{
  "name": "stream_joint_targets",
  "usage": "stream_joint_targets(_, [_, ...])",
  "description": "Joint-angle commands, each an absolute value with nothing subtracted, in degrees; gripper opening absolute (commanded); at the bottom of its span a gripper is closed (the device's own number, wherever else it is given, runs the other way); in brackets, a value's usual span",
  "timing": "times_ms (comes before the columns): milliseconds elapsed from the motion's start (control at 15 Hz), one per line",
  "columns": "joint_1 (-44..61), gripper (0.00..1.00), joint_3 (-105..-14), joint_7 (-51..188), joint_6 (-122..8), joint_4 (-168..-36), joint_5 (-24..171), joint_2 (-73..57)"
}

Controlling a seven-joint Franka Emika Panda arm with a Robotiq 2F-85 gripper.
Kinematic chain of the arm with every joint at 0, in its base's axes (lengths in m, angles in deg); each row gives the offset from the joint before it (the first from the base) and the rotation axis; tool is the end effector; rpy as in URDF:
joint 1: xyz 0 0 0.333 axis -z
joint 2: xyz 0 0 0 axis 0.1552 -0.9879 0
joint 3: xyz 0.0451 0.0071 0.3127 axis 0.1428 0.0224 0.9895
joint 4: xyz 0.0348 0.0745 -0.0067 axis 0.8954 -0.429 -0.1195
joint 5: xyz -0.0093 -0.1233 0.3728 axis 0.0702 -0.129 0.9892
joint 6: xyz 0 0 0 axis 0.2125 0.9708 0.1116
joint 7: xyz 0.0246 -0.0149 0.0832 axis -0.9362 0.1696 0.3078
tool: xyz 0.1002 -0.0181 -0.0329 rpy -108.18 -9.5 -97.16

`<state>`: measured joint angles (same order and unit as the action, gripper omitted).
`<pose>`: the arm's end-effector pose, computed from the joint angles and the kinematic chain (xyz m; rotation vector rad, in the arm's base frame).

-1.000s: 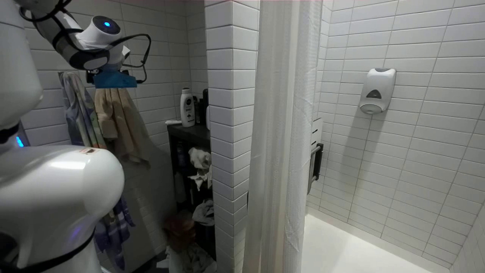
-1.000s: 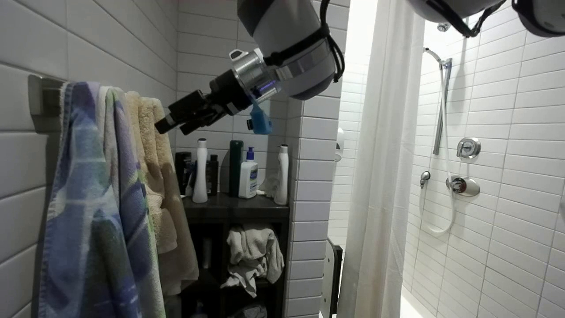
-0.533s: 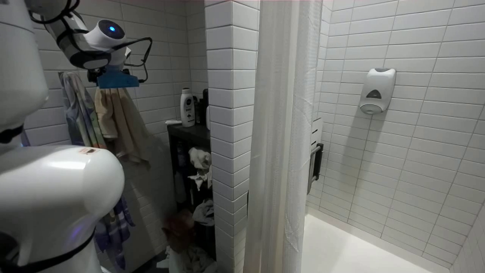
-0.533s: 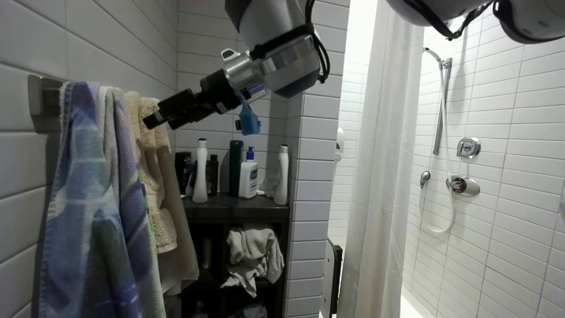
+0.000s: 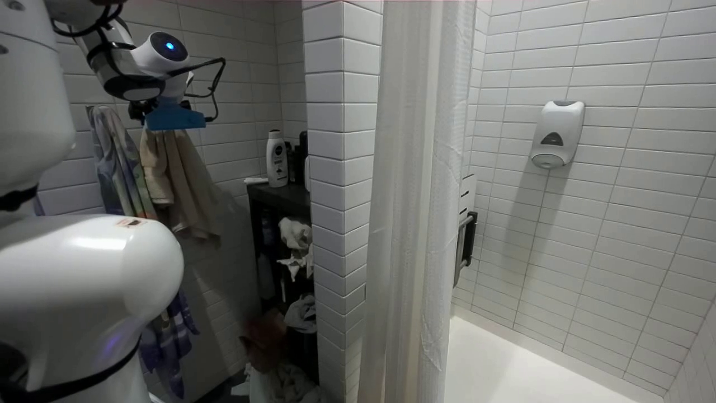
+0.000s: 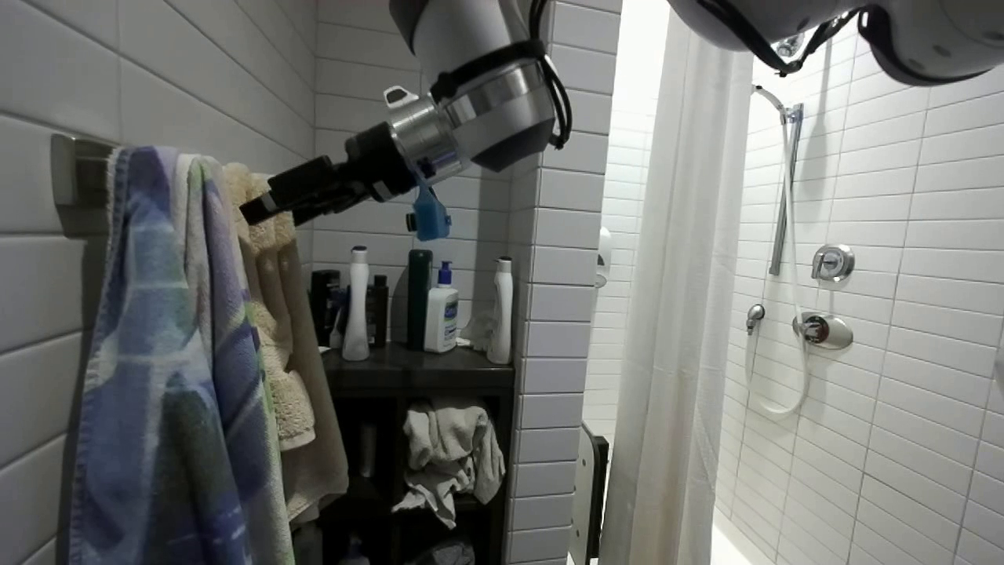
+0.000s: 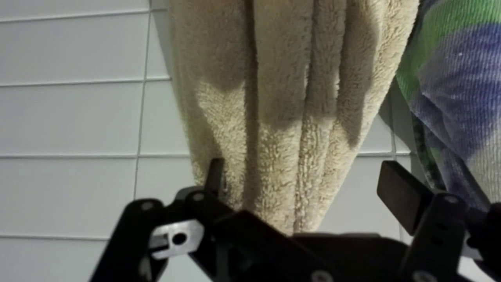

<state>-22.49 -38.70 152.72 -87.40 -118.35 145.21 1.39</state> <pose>0.4588 0.4264 0.5100 -1.9438 -1.2701 -1.1463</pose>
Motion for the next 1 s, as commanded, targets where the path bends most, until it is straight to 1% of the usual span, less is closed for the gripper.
stream_joint_targets(0, [-21.57,1.00,-38.73,155.35,-86.04,-119.04,148.67,1.94])
stream_joint_targets(667, [-20.73,1.00,-38.92,158.08,-84.92,-123.09,151.66,3.64])
stream_joint_targets(933, [-20.77,1.00,-38.58,159.02,-84.98,-121.86,152.22,3.01])
